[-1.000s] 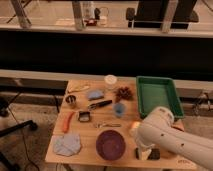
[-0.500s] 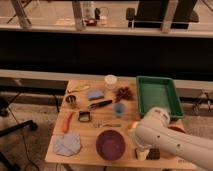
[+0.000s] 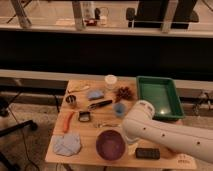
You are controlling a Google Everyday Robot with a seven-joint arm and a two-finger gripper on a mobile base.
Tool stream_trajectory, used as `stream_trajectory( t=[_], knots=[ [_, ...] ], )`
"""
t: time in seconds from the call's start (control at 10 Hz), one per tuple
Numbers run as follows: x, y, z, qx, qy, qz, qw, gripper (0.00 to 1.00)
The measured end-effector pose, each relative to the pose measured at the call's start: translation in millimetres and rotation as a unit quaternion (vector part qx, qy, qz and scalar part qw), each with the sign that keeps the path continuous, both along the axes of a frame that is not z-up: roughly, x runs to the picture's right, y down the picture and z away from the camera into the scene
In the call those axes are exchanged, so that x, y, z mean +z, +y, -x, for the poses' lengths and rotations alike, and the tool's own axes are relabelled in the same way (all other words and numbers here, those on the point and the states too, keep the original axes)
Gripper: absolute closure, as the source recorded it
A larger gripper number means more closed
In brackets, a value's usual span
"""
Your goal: Place fork in plastic cup
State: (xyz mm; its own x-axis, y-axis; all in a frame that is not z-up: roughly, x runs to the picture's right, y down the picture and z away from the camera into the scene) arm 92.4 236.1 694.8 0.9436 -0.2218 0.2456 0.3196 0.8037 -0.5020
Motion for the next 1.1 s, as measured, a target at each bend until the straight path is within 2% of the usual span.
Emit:
stream_trajectory(
  t=[0.4,0.7,0.9,1.1],
  knots=[
    [-4.1,-28,20,0.013,-0.016,-0.011,0.9997,0.20],
    [-5.4,-39,42,0.014,-0.030,-0.016,0.9993,0.20],
    [-5.3,-46,55,0.017,-0.044,-0.030,0.9984,0.20],
    [-4.9,-56,65,0.018,-0.061,-0.054,0.9965,0.20]
  ],
)
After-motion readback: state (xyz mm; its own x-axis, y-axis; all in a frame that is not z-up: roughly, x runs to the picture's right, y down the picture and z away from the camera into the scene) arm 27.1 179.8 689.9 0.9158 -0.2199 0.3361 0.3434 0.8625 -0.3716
